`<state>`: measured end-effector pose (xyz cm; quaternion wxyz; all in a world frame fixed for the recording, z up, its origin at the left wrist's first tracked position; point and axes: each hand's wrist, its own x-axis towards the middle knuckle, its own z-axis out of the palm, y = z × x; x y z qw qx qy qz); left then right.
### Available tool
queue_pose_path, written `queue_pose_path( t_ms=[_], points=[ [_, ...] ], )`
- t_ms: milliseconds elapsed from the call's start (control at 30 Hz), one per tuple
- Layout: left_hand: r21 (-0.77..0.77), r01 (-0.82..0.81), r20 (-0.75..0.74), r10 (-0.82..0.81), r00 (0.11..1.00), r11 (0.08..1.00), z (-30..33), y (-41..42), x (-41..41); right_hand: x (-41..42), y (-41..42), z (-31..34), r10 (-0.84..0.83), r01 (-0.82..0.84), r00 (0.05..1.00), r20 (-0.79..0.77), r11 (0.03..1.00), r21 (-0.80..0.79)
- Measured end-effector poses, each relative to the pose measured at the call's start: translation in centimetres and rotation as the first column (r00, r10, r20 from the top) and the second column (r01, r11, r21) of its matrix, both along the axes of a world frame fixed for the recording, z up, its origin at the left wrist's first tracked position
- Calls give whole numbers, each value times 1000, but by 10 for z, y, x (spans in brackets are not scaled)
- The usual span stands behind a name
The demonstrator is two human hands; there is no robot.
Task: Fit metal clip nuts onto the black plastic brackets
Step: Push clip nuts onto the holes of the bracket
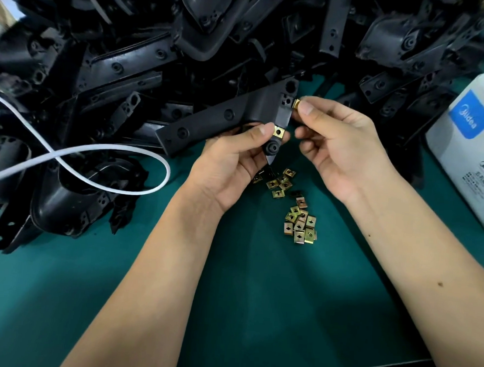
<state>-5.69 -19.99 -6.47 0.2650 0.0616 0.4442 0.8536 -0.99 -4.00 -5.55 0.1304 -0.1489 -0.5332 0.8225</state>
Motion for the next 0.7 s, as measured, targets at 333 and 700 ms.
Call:
queue_pose_path(
  t_ms=[333,700],
  points=[
    [13,8,44,-9,999,1000,3,3,2,0,-3,-1,11,-11,1000,-3,1000,-18],
    [-55,12,39,-10,999,998,4,2,2,-1,-2,-1,7,-7,1000,7,1000,-25]
  ],
)
